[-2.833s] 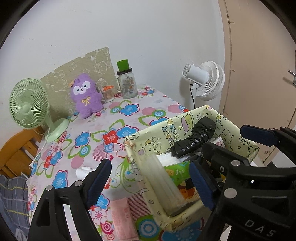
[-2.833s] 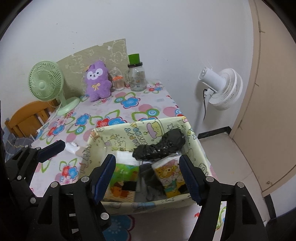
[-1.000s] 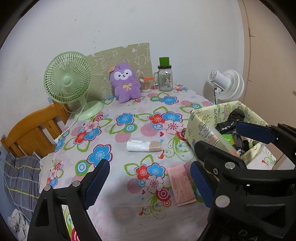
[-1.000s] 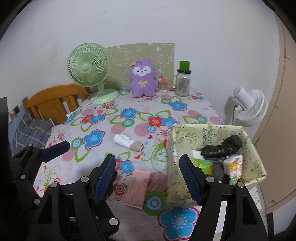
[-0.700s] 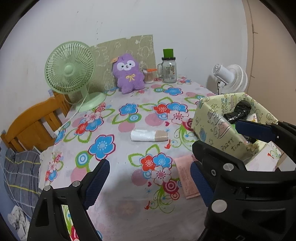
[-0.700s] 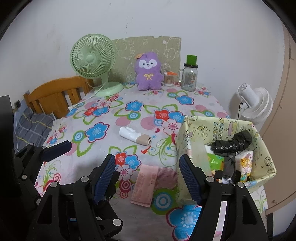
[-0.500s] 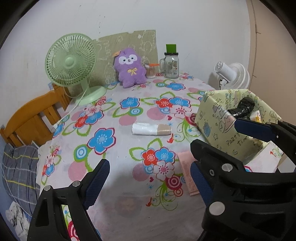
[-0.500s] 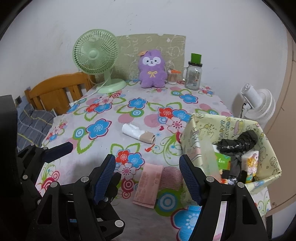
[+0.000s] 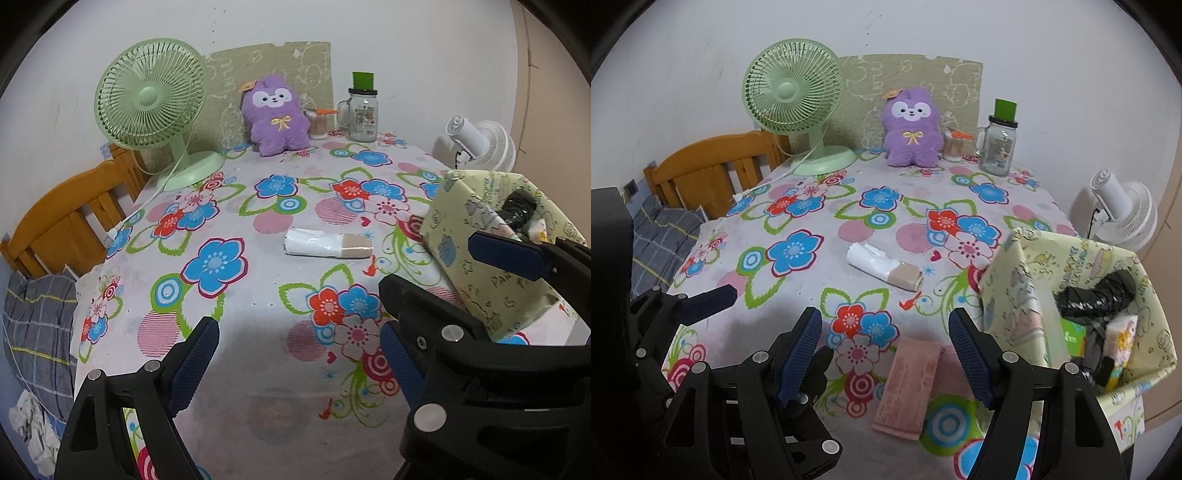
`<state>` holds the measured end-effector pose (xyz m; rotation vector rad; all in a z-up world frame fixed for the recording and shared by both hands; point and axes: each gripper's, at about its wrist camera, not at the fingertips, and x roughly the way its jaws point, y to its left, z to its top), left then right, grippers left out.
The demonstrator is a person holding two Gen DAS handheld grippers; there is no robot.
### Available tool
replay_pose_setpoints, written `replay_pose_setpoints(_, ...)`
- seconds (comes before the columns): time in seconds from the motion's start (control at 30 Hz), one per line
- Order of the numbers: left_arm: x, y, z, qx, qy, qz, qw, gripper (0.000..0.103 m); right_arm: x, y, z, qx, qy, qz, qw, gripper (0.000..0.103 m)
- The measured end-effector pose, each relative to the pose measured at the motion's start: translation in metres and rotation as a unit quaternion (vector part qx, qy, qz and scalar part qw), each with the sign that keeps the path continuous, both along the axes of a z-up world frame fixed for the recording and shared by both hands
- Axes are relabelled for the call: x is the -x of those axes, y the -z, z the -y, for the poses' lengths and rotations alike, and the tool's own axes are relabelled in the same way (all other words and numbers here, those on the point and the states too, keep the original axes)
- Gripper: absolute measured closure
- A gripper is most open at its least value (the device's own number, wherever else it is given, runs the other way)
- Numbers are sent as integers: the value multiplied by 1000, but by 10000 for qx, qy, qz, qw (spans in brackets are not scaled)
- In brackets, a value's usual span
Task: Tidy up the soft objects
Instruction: 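Move the right gripper to the white-and-brown paper roll on the table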
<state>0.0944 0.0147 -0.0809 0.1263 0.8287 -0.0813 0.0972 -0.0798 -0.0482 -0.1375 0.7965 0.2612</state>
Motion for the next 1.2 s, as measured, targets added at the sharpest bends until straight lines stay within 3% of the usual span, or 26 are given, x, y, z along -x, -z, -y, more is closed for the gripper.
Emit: replay_pose_setpoints(1.2,-90,50,-24,-22,-285,-733,9969,13,-113,66,-34,202,-263,-379,9987,29)
